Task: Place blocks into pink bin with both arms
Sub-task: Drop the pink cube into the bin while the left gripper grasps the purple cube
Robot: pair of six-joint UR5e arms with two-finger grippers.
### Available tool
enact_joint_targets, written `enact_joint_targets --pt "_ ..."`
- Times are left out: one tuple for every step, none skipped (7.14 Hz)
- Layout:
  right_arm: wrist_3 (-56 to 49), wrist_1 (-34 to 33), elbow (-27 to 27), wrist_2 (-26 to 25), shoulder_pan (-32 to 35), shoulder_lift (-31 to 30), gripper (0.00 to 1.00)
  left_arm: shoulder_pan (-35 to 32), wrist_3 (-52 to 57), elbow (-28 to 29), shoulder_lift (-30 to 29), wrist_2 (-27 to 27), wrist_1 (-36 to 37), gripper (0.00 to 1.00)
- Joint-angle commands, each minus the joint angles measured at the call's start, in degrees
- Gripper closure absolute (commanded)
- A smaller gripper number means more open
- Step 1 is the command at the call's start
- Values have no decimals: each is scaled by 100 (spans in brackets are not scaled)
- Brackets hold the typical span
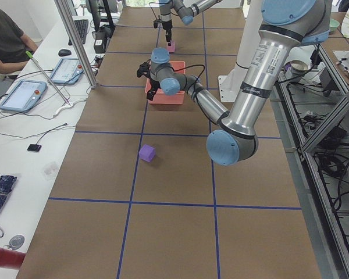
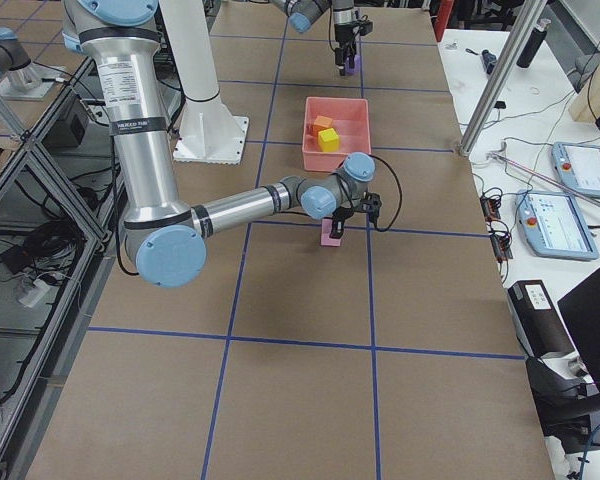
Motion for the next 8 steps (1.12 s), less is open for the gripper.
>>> enact_joint_targets --pt "173 -86 301 38 18 349 100 -784 1990 458 784 -11 -63 0" --pt "644 -96 310 47 18 743 100 -1074 2736 940 916 -11 -263 0" --pt "1197 -105 301 47 0 1200 100 -1434 3126 1397 1022 -46 -665 0" --pt "1785 -200 284 39 -69 1683 100 -1420 3000 1811 1049 -81 -887 0" --pt "2087 -288 275 13 -253 2062 100 -1385 2616 1876 988 -90 -898 0" --pt "2499 -298 214 -153 -559 2361 100 -1385 2447 1868 988 -107 -898 0" --pt "2834 -289 109 -720 -884 2634 100 -1376 2001 1868 936 -482 -898 0" --pt "2942 -272 -127 -961 -1122 2846 100 -1367 1788 1885 848 -651 -898 0"
